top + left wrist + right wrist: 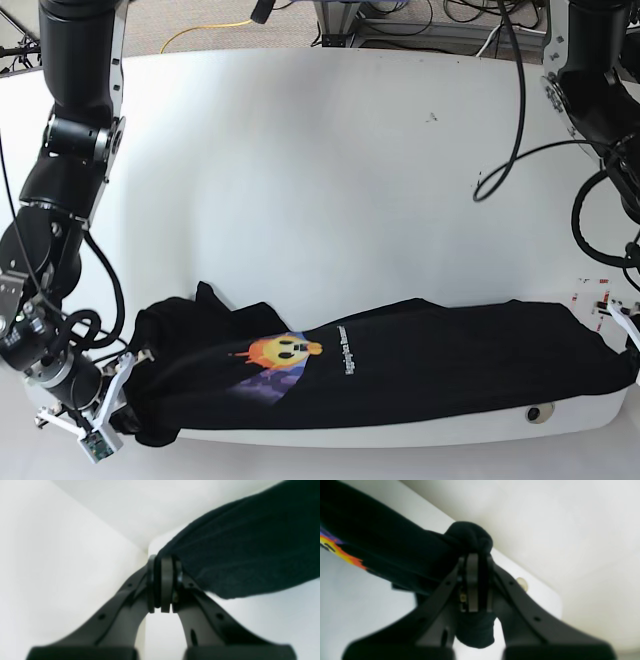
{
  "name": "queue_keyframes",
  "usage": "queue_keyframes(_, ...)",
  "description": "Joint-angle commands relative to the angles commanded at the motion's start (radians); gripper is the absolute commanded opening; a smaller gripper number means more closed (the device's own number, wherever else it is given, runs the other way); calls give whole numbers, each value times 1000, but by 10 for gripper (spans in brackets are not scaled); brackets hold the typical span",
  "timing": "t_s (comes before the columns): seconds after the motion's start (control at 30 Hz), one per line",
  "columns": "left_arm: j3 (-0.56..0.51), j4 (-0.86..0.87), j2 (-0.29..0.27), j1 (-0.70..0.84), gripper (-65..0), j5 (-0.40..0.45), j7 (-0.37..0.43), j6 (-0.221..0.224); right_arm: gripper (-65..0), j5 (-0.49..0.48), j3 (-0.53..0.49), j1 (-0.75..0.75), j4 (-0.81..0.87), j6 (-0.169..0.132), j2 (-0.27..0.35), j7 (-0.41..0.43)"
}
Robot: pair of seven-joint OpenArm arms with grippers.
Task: Fold the T-shirt properly
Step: 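Lower the stretched shirt onto the table with both grippers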
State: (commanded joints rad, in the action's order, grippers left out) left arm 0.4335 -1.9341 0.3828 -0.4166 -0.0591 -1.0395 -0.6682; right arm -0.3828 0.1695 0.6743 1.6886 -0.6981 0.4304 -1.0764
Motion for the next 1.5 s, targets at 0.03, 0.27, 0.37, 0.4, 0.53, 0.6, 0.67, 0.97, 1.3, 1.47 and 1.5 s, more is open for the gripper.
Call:
queue_keyframes(0.03,8,-11,-8,26,-650,0,-6,0,-650,0,6,-28,15,0,0,0)
queue_keyframes(0.27,95,-61,-75,252,-650,0,-8,-30,-650,0,75,-250,152,0,-11,-20)
queue_keyframes(0.37,138,-63,-94,322,-650,2,-8,-30,-650,-2,114,-348,199,0,-35,-21)
queue_keyframes(0.4,157,-63,-103,362,-650,2,-8,-30,-650,-2,124,-402,222,0,-43,-21)
queue_keyframes(0.53,186,-63,-114,468,-650,2,-8,-30,-650,-2,138,-545,273,0,-77,-21)
queue_keyframes(0.6,186,-60,-114,519,-650,2,-6,-30,-650,-2,163,-620,293,0,-101,-21)
queue_keyframes(0.67,187,-60,-114,565,-650,2,-6,-30,-650,-2,195,-680,301,0,-126,-21)
queue_keyframes(0.97,187,-37,-107,713,-650,6,-3,-30,-650,0,275,-878,299,0,-176,-21)
queue_keyframes(1.3,209,-58,-112,697,-650,0,51,-30,-650,0,290,-930,308,0,-187,-21)
queue_keyframes(1.47,207,-61,-112,572,-650,2,92,-30,-650,0,315,-830,321,0,-178,-48)
queue_keyframes(1.5,207,-60,-112,537,-650,5,92,-30,-650,0,316,-795,321,0,-161,-66)
